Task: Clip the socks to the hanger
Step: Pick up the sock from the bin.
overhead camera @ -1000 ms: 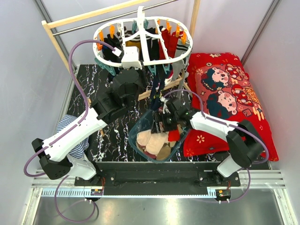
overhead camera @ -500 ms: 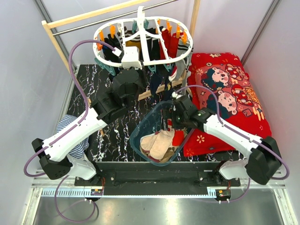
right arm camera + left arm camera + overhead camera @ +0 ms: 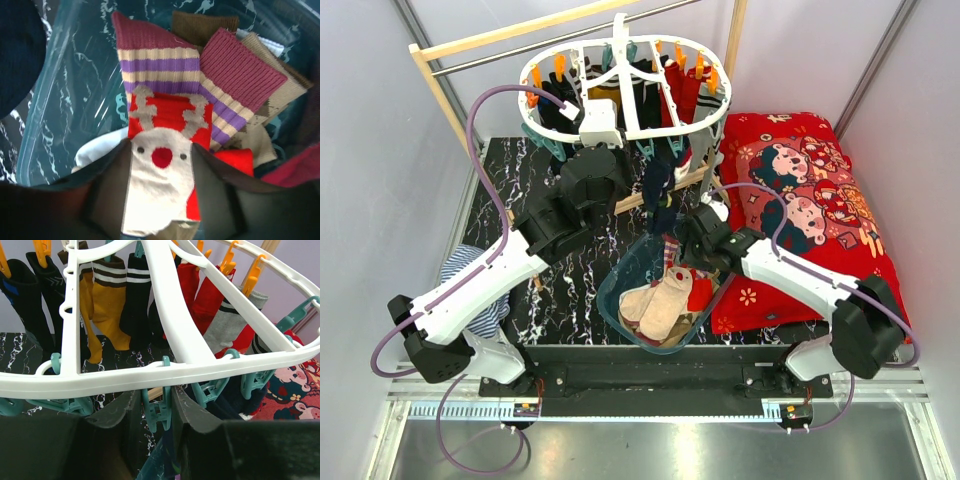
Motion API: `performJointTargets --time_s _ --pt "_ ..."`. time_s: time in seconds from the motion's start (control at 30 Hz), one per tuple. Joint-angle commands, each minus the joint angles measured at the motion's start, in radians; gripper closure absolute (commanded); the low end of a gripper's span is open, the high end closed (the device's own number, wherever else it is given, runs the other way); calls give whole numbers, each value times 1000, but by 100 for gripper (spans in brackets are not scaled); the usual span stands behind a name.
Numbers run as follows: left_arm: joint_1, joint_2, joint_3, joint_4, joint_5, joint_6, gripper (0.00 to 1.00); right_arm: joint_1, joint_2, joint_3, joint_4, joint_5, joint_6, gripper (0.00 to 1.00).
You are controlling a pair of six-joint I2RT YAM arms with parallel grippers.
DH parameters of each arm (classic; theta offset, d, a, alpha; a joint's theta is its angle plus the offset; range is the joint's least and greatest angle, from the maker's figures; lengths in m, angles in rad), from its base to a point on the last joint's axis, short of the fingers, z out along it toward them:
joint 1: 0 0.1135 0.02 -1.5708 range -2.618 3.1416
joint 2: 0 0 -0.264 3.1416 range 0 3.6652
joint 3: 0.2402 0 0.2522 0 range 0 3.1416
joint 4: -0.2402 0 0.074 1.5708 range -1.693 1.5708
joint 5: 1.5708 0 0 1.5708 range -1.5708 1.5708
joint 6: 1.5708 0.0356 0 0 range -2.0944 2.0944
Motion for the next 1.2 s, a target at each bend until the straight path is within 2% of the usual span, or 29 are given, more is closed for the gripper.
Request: performJointTargets --time_s 0.0,0.37,0.47,0.5,0.63,0.87,1.17 --pt "0 -18 -7 -8 -6 13 100 3 47 39 55 50 97 46" --pt "0 -27 -18 -8 -6 8 100 1 222 47 94 87 123 61" --pt "0 -31 -19 -10 -6 8 100 1 233 42 101 75 100 73" --pt "0 -32 -19 -11 -4 8 100 1 226 38 102 72 94 81" --pt "0 -46 -22 -11 -4 7 100 1 112 24 104 69 5 100" --pt "0 -58 -21 -14 14 -1 100 0 -109 13 136 27 -233 100" --pt "0 -52 10 -36 24 -19 100 0 -336 -53 300 -178 -573 100"
